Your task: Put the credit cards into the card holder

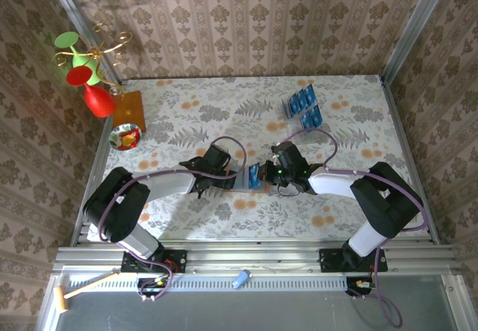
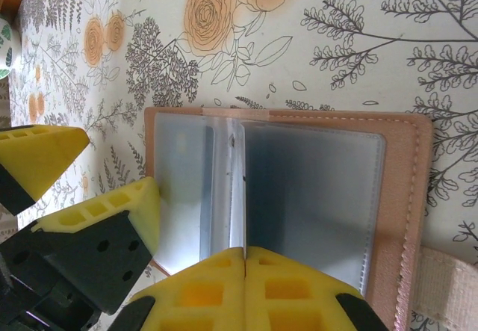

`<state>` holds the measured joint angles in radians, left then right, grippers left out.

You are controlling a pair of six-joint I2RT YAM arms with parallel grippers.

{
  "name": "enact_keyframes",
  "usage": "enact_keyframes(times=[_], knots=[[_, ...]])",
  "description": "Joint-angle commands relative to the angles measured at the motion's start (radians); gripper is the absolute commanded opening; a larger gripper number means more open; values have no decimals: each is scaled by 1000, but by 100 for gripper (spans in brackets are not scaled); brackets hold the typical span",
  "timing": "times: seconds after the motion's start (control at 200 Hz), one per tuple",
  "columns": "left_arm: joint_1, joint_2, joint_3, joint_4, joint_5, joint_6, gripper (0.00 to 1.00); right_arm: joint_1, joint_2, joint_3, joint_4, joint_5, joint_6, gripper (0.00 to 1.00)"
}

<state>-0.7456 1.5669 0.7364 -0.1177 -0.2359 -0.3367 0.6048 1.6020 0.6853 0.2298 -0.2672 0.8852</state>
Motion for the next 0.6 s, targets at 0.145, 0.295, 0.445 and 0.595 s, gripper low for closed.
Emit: enact_keyframes(times=[0.145, 0.295, 0.445, 0.595], knots=[[-6, -32, -49, -57, -21, -15, 100, -8, -30, -15, 54, -36, -25, 0], [-9, -51, -64, -54, -24, -22, 100, -8, -37, -40, 160, -63, -3, 0], [-9, -53, -75, -47, -23, -28, 100, -6, -9, -67, 268, -66, 28, 0], [-11, -52, -80, -38, -26, -30, 100, -6, 24, -97, 382, -60, 44, 0]])
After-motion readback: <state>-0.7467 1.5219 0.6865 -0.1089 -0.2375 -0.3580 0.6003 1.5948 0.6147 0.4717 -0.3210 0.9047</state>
